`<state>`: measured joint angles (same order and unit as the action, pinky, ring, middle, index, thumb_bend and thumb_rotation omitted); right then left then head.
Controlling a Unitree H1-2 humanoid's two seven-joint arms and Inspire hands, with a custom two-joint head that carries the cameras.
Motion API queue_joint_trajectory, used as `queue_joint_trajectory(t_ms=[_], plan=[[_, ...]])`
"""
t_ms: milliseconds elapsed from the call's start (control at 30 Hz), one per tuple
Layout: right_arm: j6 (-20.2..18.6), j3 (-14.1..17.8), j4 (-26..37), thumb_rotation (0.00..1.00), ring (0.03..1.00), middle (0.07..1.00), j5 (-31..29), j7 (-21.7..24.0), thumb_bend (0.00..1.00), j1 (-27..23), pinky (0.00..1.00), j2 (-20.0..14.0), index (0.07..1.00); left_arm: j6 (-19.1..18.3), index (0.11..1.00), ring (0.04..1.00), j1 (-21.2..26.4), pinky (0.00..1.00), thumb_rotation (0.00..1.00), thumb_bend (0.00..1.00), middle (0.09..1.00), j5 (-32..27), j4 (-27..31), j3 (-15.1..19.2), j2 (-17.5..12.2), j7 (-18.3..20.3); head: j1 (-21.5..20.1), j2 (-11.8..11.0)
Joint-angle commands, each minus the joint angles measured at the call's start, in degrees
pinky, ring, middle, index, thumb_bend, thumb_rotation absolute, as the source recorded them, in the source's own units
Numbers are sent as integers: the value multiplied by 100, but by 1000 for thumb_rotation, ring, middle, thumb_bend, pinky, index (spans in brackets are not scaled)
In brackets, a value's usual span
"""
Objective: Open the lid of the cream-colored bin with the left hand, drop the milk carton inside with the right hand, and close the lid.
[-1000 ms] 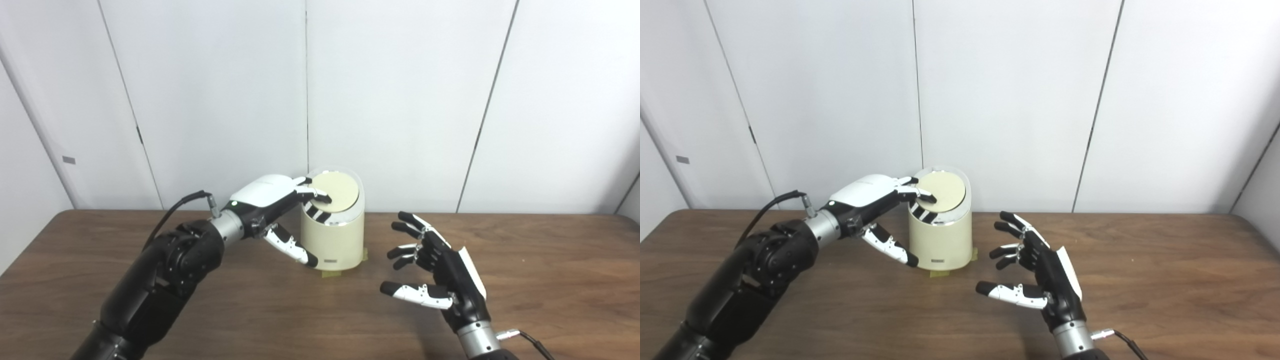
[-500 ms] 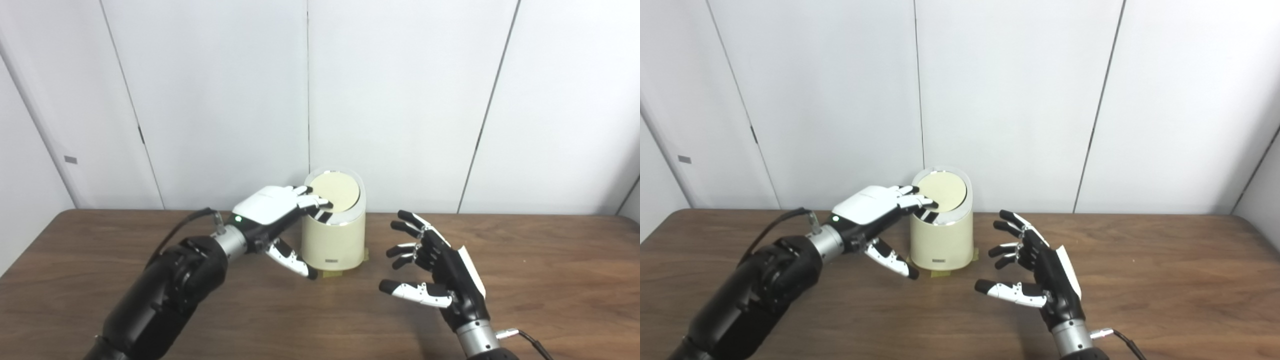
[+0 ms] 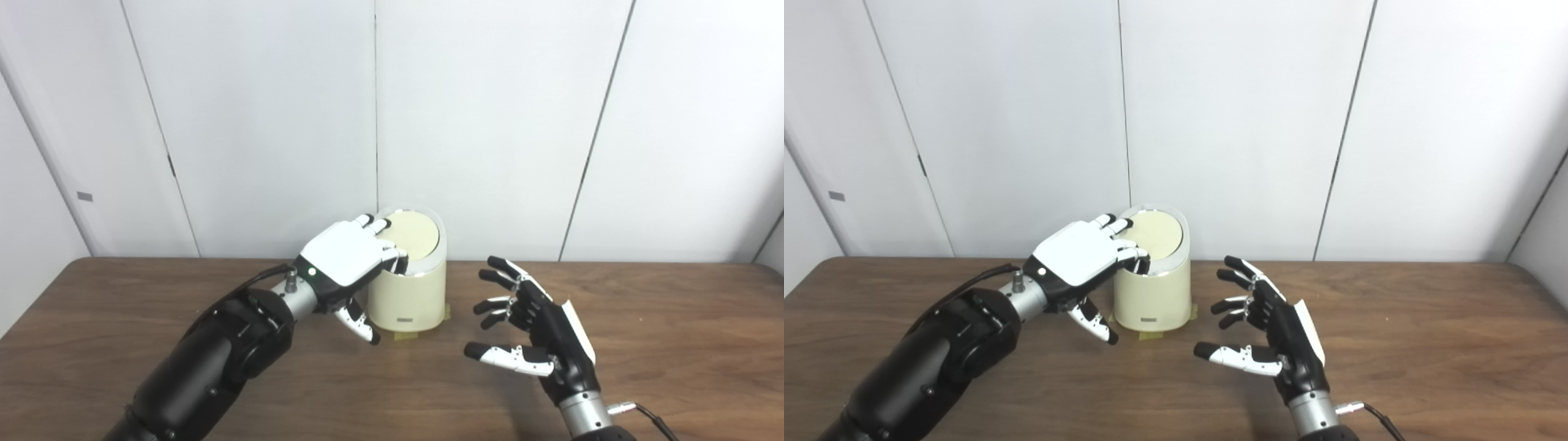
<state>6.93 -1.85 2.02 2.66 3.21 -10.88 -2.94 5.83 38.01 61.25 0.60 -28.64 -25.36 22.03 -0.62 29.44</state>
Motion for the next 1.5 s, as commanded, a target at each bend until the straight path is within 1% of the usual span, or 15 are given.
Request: queue_joint_trajectory(t_ms=[0, 200, 300, 500, 633, 800, 933, 1000, 1133, 1233, 1467], plan=[[-1, 20, 257, 170, 584, 797, -45, -31, 757, -158, 459, 36, 837, 93, 856, 1000, 26, 1000, 334, 973, 851, 25, 70, -22, -20, 97, -6, 0], [-48, 23, 268, 170, 589, 800, -86, -18, 754, -152, 462, 37, 841, 130, 857, 1000, 7, 1000, 339, 977, 849, 83, 18, -19, -30, 13, -4, 14], [-97, 24, 300, 170, 590, 799, -91, -28, 755, -143, 465, 52, 841, 115, 858, 1000, -2, 1000, 345, 976, 851, 70, 34, -12, -39, 57, -4, 14], [-70, 20, 252, 171, 582, 798, -70, -30, 749, -166, 450, 46, 838, 90, 859, 1000, -13, 1000, 353, 976, 857, 57, -10, -11, -35, 91, 5, 4], [-53, 14, 240, 160, 580, 798, -20, -51, 734, -174, 447, 47, 838, 93, 862, 1000, -56, 1000, 367, 936, 871, -27, -12, 118, -20, -152, 1, -5], [-45, 8, 243, 155, 579, 797, 56, -84, 723, -179, 450, 48, 835, 99, 880, 1000, -102, 1000, 352, 902, 895, 41, 5, 292, 3, -476, -1, -18], [-30, 13, 229, 157, 572, 791, 58, -98, 725, -183, 448, 43, 832, 179, 889, 1000, -141, 1000, 400, 863, 896, 92, -36, 400, 3, -779, -4, -14], [-44, 18, 229, 150, 572, 791, 38, -96, 722, -185, 447, 44, 832, 171, 890, 1000, -172, 1000, 406, 857, 892, 112, -48, 443, 17, -869, -4, -14], [-68, 12, 238, 151, 572, 790, 80, -112, 725, -186, 447, 39, 831, 150, 903, 1000, -218, 1000, 384, 841, 899, 93, -37, 506, 53, -934, -3, -8], [-98, 9, 266, 145, 575, 793, 70, -106, 718, -174, 446, 42, 833, 141, 903, 1000, -238, 1000, 384, 832, 901, 110, -19, 529, 71, -906, -6, 1], [-88, 13, 275, 142, 573, 793, 33, -100, 719, -176, 446, 55, 831, 165, 891, 1000, -273, 1000, 370, 843, 894, 75, -39, 566, 101, -909, -21, 15]])
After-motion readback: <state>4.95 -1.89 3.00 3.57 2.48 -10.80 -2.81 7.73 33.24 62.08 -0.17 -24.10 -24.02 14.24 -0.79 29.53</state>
